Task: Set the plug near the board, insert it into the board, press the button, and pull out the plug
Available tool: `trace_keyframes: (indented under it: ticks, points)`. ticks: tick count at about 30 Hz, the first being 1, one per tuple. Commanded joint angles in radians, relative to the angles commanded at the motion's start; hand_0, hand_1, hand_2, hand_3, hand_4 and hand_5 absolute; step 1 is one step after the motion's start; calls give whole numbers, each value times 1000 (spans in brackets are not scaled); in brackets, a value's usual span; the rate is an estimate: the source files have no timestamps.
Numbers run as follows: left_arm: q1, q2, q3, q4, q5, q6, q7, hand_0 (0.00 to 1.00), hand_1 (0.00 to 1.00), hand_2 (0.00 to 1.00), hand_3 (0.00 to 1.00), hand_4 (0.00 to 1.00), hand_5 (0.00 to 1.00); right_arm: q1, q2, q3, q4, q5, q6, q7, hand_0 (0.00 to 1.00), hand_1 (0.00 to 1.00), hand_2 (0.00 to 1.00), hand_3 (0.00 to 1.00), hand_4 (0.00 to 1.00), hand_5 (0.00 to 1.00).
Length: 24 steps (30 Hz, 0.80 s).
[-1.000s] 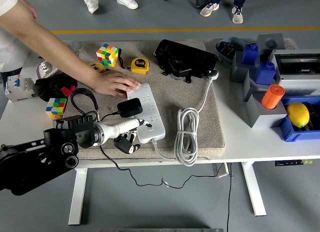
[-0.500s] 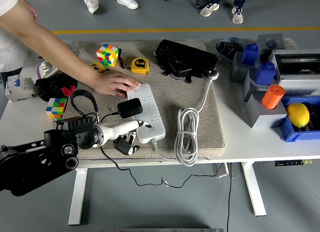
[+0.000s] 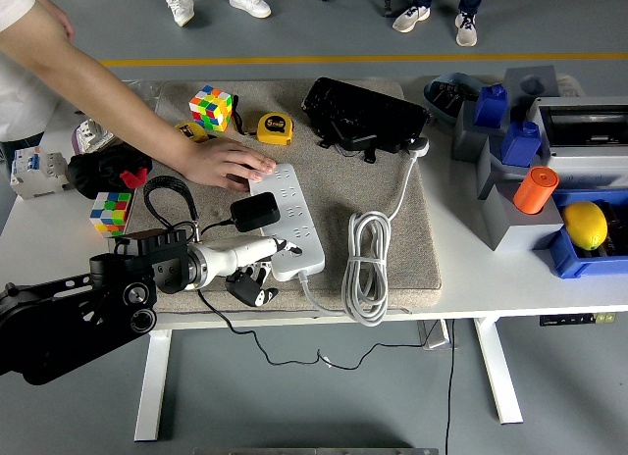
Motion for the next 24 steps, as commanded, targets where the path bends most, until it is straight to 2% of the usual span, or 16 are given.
trace_keyframes:
  ticks: [14, 24]
  points:
    - [1, 1, 4, 8, -5, 0, 1, 53, 122, 206, 887, 567, 2, -1, 0, 4, 0, 0, 1, 1, 696, 694, 666, 571, 998, 488]
    - [8, 13, -75, -42, -9, 6, -10, 53, 123, 207, 882, 569, 2, -1, 0, 3, 1, -1, 1, 1, 696, 695, 666, 571, 998, 488]
